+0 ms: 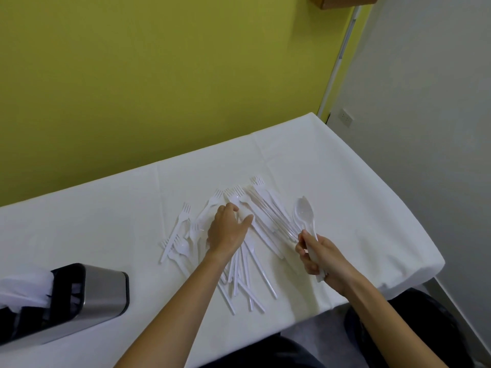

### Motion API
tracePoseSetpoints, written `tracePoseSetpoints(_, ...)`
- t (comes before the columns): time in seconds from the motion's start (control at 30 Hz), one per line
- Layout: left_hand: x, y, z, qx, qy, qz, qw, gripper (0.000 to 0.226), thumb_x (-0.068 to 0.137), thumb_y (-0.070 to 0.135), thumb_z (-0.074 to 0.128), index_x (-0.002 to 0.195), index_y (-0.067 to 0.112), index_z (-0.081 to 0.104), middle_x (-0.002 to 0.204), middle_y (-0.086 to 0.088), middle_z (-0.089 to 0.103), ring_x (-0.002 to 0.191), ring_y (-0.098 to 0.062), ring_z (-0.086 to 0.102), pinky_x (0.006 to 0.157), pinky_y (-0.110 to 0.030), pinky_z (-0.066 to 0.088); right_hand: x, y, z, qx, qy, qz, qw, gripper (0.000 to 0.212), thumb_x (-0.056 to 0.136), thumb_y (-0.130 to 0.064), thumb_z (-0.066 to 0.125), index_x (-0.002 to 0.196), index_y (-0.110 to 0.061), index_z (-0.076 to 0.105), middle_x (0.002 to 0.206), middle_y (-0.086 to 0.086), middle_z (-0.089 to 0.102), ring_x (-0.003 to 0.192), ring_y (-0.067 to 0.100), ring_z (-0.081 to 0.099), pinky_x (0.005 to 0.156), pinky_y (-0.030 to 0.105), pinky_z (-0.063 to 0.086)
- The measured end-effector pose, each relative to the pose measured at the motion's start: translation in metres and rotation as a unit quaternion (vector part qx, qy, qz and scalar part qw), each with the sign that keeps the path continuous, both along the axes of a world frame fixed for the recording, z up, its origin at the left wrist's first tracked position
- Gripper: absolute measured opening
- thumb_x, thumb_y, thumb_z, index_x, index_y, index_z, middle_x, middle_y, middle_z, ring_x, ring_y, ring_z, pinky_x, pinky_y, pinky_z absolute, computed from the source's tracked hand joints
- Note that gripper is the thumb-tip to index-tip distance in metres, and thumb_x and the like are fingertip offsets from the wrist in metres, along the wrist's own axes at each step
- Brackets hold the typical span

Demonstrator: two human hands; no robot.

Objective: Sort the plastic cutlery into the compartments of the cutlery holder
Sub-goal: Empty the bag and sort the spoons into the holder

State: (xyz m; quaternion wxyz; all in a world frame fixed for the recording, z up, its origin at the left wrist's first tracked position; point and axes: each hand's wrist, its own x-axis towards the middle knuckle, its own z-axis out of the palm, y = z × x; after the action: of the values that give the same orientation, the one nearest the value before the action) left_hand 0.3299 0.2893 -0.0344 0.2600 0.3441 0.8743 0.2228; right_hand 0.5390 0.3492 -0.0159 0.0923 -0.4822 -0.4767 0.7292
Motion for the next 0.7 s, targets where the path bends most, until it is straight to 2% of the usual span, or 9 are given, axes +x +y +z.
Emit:
tracePoseSetpoints(0.1,0.009,0.005,-0.006,-0.019,0.038,-0.033,0.999,0.049,0.086,0.047,0.062,0.120,0.014,0.048,0.116,-0.001,0.052,0.098,-0.023,0.059,0.069,-0.029,0.039,0.003,0.001,0.002,0.013,-0.014,-0.009,1.000,0.033,0.100,-0.034,0.040,0.073,-0.015,0.043,0.077,0.014,0.035,0.049,0.015,0.021,0.051,0.028,0.016)
tracePoseSetpoints(0.23,0.012,0.013,-0.009,-0.026,0.080,-0.044,0.996,0.049,0.086,0.042,0.064,0.117,0.007,0.048,0.113,-0.006,0.056,0.096,-0.026,0.060,0.066,-0.030,0.039,0.005,0.002,0.004,0.019,-0.021,-0.026,0.999,0.032,0.102,-0.030,0.038,0.074,-0.013,0.043,0.068,0.004,0.043,0.046,0.012,0.024,0.041,0.020,0.025)
tracePoseSetpoints(0.33,0.010,0.018,-0.004,-0.036,0.074,-0.029,0.996,0.040,0.087,0.028,0.062,0.113,0.001,0.048,0.107,-0.012,0.057,0.092,-0.029,0.059,0.065,-0.030,0.038,0.007,0.003,0.005,0.018,-0.029,-0.030,0.999,0.032,0.102,-0.029,0.037,0.076,-0.013,0.043,0.065,0.002,0.044,0.044,0.011,0.025,0.040,0.019,0.026)
tracePoseSetpoints(0.4,0.007,0.018,-0.002,-0.031,0.074,-0.020,0.997,0.026,0.086,0.021,0.059,0.099,0.002,0.047,0.094,-0.011,0.056,0.080,-0.026,0.056,0.061,-0.030,0.038,0.006,0.004,0.003,0.013,-0.029,-0.031,0.999,0.031,0.102,-0.027,0.037,0.075,-0.013,0.042,0.060,-0.001,0.042,0.043,0.010,0.025,0.040,0.019,0.024)
tracePoseSetpoints(0.5,-0.002,0.014,-0.004,-0.010,0.070,-0.008,0.997,0.009,0.086,0.011,0.053,0.086,0.004,0.046,0.082,-0.008,0.050,0.075,-0.028,0.054,0.056,-0.028,0.036,0.005,0.005,-0.002,0.001,-0.013,-0.030,0.999,0.028,0.102,-0.027,0.040,0.079,-0.012,0.044,0.058,-0.002,0.035,0.045,0.010,0.024,0.042,0.021,0.022)
tracePoseSetpoints(0.6,-0.009,0.006,-0.005,0.060,-0.014,0.096,0.993,0.015,0.084,0.007,0.055,0.071,0.005,0.047,0.068,-0.006,0.051,0.061,-0.024,0.053,0.047,-0.025,0.039,-0.003,0.005,-0.005,-0.003,-0.004,-0.015,1.000,0.025,0.101,-0.026,0.042,0.082,-0.011,0.045,0.060,-0.001,0.036,0.046,0.010,0.025,0.044,0.022,0.023)
tracePoseSetpoints(0.7,-0.013,0.000,0.006,0.127,-0.198,0.204,0.950,0.013,0.086,0.003,0.058,0.074,0.002,0.054,0.064,-0.013,0.060,0.048,-0.022,0.062,0.044,-0.025,0.052,-0.015,0.002,-0.004,0.017,-0.021,0.017,0.999,0.024,0.101,-0.025,0.040,0.082,-0.011,0.045,0.065,0.002,0.047,0.047,0.011,0.038,0.048,0.024,0.032)
